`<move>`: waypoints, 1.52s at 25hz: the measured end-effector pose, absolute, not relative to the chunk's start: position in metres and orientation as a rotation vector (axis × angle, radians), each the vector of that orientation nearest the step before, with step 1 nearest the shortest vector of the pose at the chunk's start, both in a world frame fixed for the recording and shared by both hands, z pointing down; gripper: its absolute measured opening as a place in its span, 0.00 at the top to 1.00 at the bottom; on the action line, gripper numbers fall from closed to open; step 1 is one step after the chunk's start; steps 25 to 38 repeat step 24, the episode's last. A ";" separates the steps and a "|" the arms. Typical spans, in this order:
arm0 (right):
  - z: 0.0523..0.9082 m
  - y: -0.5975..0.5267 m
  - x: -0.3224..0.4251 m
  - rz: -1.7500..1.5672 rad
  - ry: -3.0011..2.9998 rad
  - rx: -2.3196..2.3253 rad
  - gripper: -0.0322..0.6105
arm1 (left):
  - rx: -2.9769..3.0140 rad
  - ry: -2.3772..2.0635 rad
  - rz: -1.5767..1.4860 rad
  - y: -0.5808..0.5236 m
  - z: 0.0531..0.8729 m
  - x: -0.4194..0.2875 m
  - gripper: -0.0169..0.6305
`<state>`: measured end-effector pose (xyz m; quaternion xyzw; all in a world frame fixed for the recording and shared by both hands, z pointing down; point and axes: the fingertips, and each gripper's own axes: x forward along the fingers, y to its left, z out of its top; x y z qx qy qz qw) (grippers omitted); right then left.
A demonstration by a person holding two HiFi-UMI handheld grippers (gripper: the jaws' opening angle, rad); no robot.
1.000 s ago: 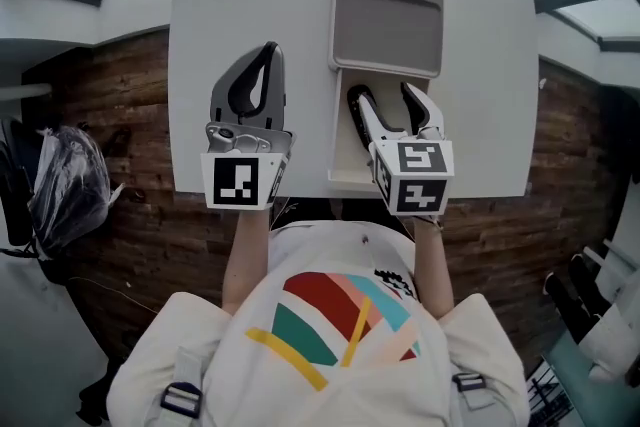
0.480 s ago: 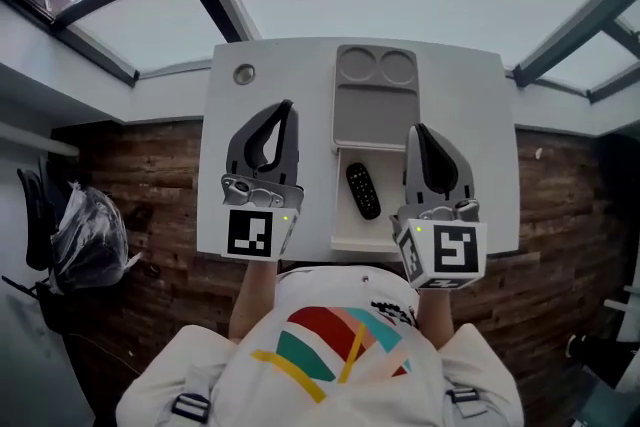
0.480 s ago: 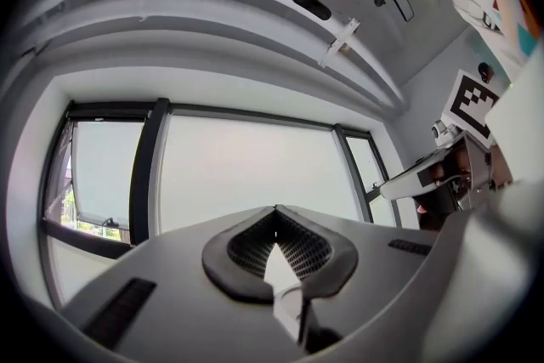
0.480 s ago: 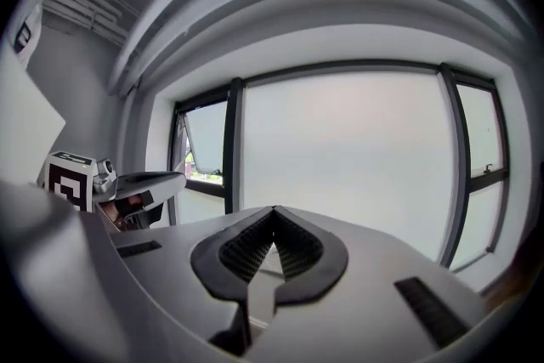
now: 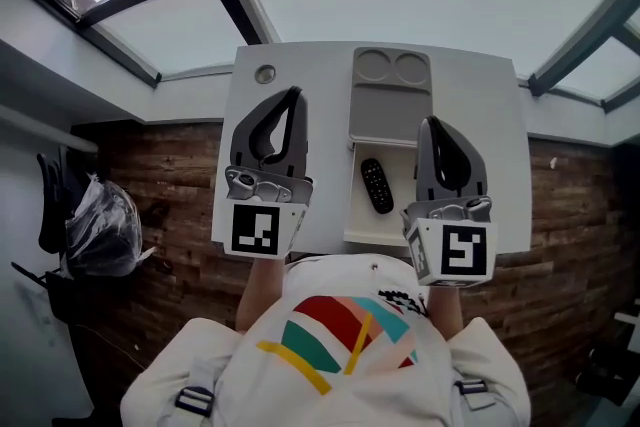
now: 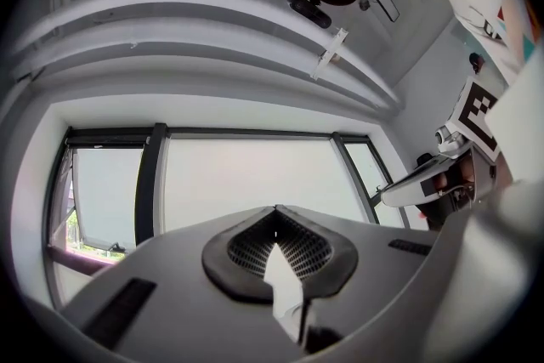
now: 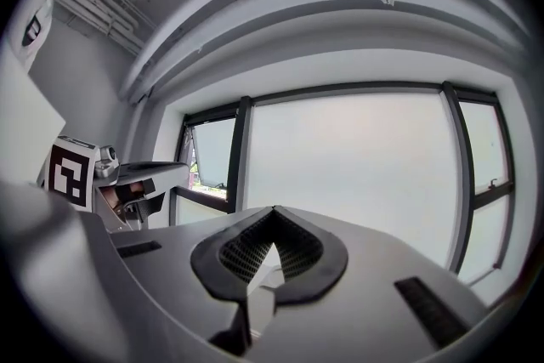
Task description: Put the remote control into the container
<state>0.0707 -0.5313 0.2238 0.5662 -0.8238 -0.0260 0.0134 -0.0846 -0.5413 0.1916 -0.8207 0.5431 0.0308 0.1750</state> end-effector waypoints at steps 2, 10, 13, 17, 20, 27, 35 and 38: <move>0.221 -0.529 0.070 -0.096 -2.569 1.767 0.95 | -2.316 1.545 0.091 -0.537 0.189 -0.086 0.96; 0.220 -0.519 0.059 -0.018 -2.642 1.713 0.95 | -2.270 1.587 0.107 -0.518 0.182 -0.099 0.96; 0.213 -0.514 0.056 -0.045 -2.660 1.693 0.95 | -2.252 1.599 0.111 -0.513 0.179 -0.104 0.96; 0.207 -0.509 0.056 -0.055 -2.675 1.689 0.95 | -2.238 1.627 0.125 -0.506 0.178 -0.110 0.96; 0.207 -0.506 0.055 -0.063 -2.673 1.692 0.95 | -2.233 1.638 0.148 -0.503 0.177 -0.114 0.96; 0.204 -0.506 0.054 -0.080 -2.671 1.697 0.95 | -2.211 1.635 0.152 -0.501 0.171 -0.117 0.96; 0.204 -0.506 0.054 -0.080 -2.671 1.697 0.95 | -2.211 1.635 0.152 -0.501 0.171 -0.117 0.96; 0.204 -0.506 0.054 -0.080 -2.671 1.697 0.95 | -2.211 1.635 0.152 -0.501 0.171 -0.117 0.96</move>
